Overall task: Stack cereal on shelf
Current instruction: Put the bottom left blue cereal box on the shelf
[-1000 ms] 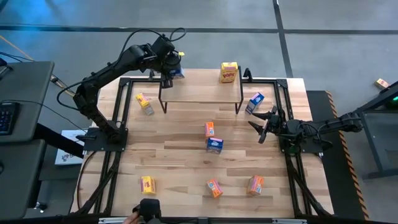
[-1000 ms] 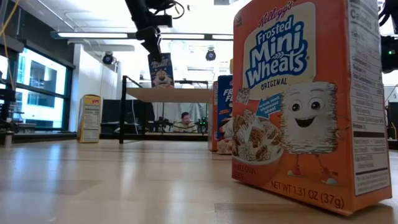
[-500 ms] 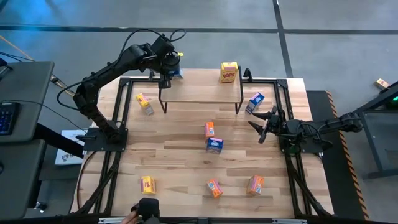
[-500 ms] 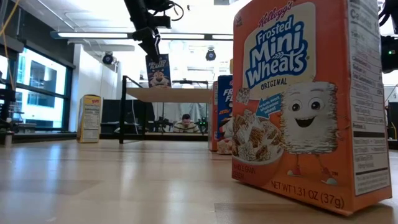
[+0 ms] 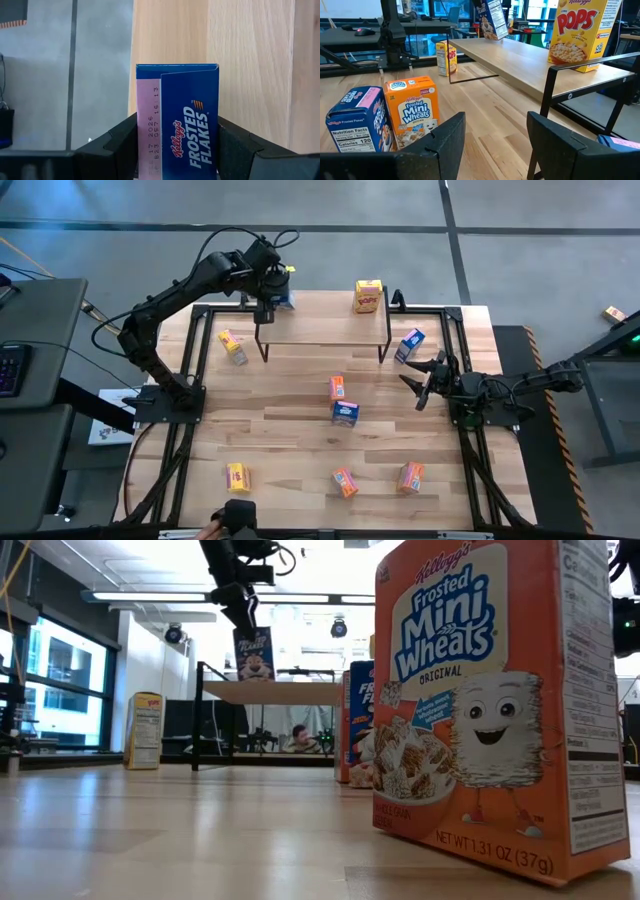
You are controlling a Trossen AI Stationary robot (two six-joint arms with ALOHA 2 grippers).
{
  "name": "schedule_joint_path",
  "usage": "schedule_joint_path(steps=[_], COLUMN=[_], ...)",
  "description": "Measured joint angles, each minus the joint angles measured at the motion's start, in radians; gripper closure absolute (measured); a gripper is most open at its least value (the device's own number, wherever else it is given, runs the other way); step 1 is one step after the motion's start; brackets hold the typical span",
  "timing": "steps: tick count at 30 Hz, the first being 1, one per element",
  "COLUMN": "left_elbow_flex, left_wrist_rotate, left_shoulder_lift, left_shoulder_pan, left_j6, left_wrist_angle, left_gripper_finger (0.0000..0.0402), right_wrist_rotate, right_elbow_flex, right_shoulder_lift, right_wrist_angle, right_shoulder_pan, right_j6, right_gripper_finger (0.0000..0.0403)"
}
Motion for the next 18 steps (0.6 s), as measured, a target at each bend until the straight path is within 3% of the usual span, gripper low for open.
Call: schedule_joint_path(steps=[18], left_elbow_flex=[0.0], left_wrist_rotate=[0.023], left_shoulder_lift=[0.001], left_shoulder_pan=[0.012], left_j6=[-0.003], left_wrist_angle=[-0.001], left_gripper_finger=[0.0199], right_wrist_rotate=[0.0], right_elbow_flex=[0.0], right_shoulder_lift=[0.0], right_wrist_angle=[0.0], right_shoulder_pan=[0.0], right_j6=[0.0], right_gripper_finger=[0.0199])
